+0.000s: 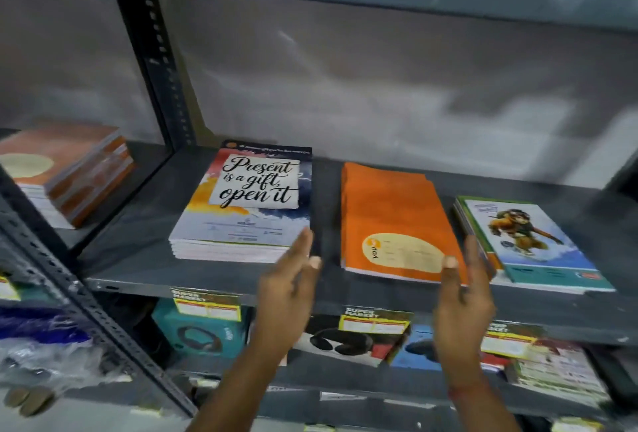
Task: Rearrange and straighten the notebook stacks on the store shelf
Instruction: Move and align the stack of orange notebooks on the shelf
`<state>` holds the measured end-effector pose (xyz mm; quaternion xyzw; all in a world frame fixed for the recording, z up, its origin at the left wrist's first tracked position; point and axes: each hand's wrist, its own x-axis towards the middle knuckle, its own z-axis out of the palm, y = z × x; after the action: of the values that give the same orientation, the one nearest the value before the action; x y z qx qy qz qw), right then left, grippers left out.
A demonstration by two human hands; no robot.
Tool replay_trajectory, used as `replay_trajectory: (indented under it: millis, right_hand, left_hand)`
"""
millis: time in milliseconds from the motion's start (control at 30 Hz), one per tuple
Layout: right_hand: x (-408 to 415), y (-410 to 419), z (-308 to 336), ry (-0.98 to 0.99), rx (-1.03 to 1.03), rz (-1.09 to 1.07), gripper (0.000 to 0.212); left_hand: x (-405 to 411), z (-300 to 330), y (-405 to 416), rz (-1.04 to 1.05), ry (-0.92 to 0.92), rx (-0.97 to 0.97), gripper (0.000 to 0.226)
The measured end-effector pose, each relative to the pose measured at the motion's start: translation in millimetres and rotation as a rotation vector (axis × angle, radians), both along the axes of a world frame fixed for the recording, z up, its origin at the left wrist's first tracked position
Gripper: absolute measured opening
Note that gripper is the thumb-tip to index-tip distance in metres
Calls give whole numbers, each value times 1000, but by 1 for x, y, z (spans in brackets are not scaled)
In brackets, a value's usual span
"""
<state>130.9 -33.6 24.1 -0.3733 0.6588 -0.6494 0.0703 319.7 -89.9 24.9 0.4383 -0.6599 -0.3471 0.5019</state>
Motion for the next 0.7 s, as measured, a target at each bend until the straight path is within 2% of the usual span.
replay_trajectory:
  millis: [100, 167, 233, 300, 400, 467, 600, 700]
  right_hand:
    - [-48, -8, -9, -189, 155, -19, 57]
    - [-58, -17, -17, -252, 281, 137, 58]
    - [-64, -20, -21, -217, 360, 273, 59]
    - [-76, -17, -21, -214, 371, 409, 64]
    - [-104, -11, -24, -341, 313, 707, 74]
    - [-117, -9, -25, -359, 296, 827, 79]
    - [-119, -9, -29, -351, 265, 811, 65]
    - [-118, -10, -33, -383, 259, 767, 72]
  left_hand:
    - [-49, -4, -1, -122, -36, 240, 56]
    - [-66, -7, -2, -161, 39, 340, 55]
    - [-77, -12, -2, -148, 116, 353, 53]
    - [-78, -17, -2, -149, 135, 365, 56]
    - [-66, -21, -8, -209, 156, 426, 64]
    - [-59, -21, -14, -235, 183, 487, 65]
    - [-57, -19, -18, -217, 182, 513, 59]
    - [-62, -19, -14, -155, 162, 487, 54]
